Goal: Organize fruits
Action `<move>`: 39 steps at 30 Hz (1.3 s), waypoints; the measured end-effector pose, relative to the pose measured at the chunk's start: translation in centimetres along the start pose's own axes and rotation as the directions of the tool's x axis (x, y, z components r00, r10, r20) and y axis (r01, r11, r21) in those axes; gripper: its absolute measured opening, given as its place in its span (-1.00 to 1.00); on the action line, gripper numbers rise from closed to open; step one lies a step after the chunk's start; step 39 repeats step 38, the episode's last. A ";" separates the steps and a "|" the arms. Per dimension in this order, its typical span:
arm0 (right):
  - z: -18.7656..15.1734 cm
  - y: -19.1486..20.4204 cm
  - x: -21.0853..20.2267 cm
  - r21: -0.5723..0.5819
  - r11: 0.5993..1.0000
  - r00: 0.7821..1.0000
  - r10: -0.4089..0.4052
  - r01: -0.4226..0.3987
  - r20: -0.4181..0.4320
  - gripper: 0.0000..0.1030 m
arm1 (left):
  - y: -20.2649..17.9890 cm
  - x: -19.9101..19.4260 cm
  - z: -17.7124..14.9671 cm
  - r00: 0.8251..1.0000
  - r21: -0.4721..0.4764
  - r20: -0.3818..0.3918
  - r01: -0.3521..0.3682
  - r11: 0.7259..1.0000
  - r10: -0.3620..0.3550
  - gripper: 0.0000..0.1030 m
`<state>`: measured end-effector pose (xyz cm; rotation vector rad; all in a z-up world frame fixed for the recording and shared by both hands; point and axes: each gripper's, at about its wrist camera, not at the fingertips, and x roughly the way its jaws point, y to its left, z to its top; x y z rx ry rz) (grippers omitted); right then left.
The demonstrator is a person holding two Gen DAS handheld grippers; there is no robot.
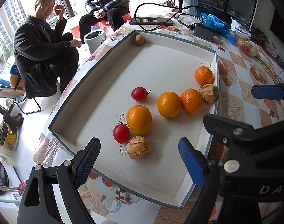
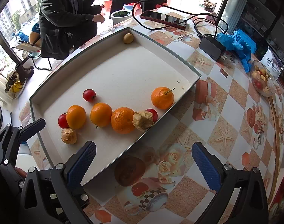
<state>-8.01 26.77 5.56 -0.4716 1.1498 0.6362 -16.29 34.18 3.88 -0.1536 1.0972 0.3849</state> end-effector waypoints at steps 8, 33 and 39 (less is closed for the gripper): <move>-0.1 0.2 0.1 -0.008 1.000 1.000 -0.002 0.002 -0.003 1.00 | -0.1 0.1 0.1 1.000 0.005 -0.004 -0.007 1.000 0.007 0.71; -0.1 0.9 -0.1 -0.015 1.000 1.000 0.007 -0.007 0.004 1.00 | 0.5 0.1 0.0 1.000 -0.015 0.005 -0.012 1.000 0.012 0.71; -0.1 0.9 0.0 -0.012 1.000 1.000 0.012 -0.012 0.004 1.00 | 0.5 -0.1 -0.1 0.999 -0.002 0.029 -0.017 1.000 0.017 0.71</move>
